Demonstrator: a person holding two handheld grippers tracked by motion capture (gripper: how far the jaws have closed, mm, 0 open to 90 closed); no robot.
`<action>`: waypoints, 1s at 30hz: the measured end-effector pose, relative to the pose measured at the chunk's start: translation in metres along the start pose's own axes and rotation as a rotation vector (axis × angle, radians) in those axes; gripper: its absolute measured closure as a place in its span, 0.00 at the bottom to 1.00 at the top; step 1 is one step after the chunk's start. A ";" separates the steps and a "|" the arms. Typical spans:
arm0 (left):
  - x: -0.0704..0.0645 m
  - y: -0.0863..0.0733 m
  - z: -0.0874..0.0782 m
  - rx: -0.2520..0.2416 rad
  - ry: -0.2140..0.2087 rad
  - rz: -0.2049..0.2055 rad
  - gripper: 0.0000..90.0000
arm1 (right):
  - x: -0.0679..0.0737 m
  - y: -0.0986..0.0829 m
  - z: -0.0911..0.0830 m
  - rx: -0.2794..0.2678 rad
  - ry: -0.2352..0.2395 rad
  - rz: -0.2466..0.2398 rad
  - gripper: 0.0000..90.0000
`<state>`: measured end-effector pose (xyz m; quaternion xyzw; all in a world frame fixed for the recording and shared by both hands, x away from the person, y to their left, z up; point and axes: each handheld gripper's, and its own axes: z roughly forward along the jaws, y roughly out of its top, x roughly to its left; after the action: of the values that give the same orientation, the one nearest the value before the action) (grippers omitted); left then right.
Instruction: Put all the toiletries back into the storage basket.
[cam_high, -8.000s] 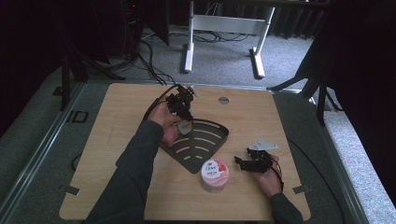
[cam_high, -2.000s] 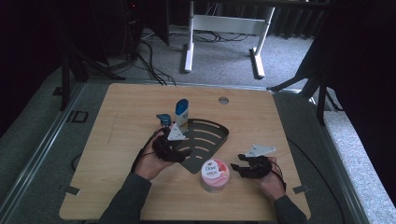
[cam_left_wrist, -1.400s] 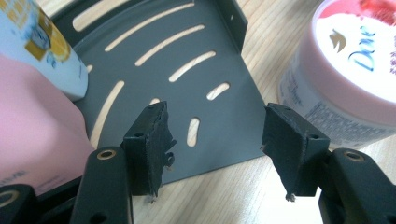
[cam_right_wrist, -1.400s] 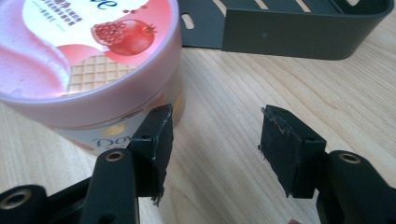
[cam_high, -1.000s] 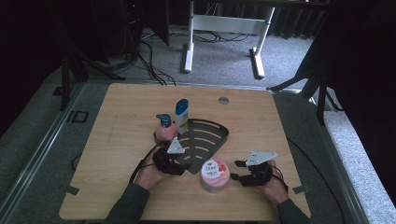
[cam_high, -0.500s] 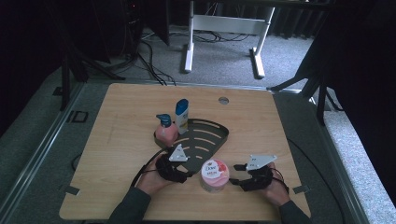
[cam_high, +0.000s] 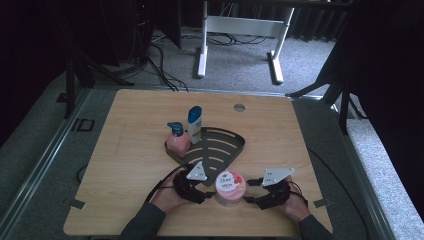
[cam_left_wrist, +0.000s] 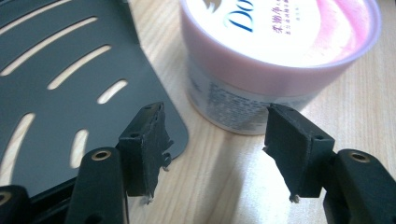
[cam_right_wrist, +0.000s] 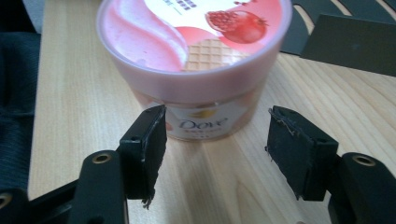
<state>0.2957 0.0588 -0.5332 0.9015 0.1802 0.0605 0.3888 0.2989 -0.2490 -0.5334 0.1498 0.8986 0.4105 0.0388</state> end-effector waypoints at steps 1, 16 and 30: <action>-0.001 0.000 0.000 -0.004 -0.008 -0.001 0.42 | 0.000 0.000 0.000 -0.002 0.003 0.000 0.40; -0.009 0.004 0.008 -0.015 -0.065 0.039 0.37 | 0.003 0.004 0.006 -0.010 0.032 -0.018 0.33; -0.014 0.007 0.012 -0.025 -0.046 0.047 0.30 | 0.003 0.007 0.008 -0.012 0.045 -0.025 0.30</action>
<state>0.2872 0.0412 -0.5358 0.9017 0.1492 0.0512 0.4026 0.2990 -0.2377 -0.5335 0.1293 0.8985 0.4188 0.0247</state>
